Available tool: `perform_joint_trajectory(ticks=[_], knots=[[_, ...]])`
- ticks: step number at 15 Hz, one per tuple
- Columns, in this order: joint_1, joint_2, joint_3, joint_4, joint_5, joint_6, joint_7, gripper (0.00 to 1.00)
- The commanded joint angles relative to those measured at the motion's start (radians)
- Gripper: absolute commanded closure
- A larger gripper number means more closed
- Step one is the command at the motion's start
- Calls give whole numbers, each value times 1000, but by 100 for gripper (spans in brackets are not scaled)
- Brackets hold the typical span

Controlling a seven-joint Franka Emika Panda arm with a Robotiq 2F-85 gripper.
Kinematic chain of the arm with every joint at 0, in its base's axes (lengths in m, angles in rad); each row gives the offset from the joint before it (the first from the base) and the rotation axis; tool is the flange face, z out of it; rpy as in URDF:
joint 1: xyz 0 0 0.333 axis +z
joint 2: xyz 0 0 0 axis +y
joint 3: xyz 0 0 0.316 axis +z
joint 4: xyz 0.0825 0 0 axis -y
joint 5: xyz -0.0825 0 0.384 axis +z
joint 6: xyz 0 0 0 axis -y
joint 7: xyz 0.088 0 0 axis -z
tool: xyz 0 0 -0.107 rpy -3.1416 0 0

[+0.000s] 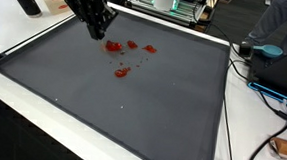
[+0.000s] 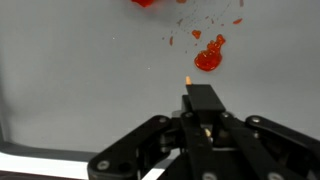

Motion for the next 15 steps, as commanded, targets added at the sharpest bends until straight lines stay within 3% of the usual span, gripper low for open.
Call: perform_joint_trajectory(ticks=[1,7,15], knots=[[-51,-27,19,-75,43,19,-100,97],[-114,-65,18,-201,93,33,-223,97],[-160,-91,12,-296,114,25,-276,97]])
